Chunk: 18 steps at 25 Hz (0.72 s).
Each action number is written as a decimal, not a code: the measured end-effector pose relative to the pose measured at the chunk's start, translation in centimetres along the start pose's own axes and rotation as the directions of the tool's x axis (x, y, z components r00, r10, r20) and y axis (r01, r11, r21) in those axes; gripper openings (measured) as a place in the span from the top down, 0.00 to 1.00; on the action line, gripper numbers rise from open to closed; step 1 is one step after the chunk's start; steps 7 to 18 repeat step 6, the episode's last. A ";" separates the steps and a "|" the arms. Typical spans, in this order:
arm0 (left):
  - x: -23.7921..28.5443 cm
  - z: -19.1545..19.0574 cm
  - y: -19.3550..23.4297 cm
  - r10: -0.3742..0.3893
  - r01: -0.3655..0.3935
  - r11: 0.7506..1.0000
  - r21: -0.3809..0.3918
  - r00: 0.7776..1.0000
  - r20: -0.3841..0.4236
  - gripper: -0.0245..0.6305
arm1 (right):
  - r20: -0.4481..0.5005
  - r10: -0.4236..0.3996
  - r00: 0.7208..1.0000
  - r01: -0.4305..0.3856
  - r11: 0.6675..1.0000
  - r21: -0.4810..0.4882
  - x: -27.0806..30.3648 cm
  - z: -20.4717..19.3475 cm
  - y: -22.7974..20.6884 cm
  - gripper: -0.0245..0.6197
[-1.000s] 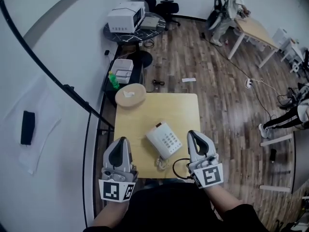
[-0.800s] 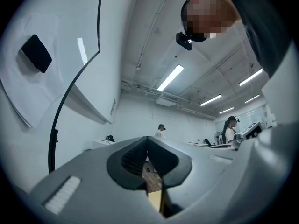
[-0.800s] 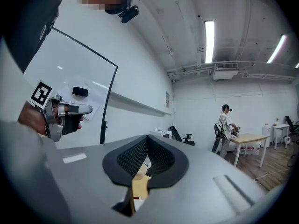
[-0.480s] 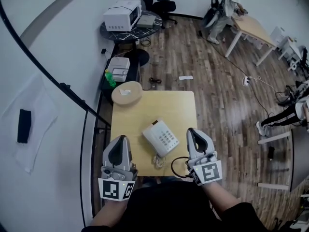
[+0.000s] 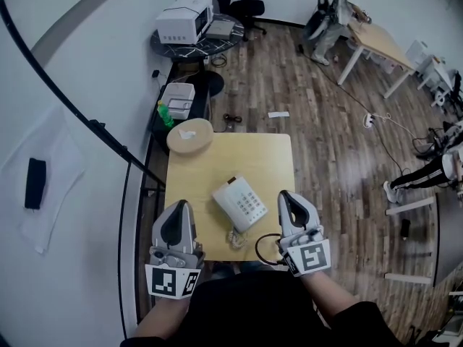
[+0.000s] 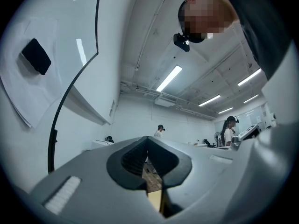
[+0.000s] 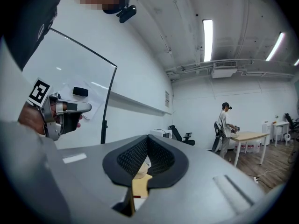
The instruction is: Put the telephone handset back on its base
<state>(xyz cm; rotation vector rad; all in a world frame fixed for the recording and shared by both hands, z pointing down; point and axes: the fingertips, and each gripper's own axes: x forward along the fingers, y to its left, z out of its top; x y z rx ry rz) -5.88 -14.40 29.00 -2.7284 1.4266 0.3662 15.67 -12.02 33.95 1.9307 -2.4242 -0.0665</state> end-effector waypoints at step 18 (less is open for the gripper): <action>0.3 0.2 0.5 -0.001 0.001 1.000 0.002 1.000 -0.001 0.96 | 0.001 0.035 0.999 -0.035 0.999 -0.012 0.0 -0.5 0.7 0.95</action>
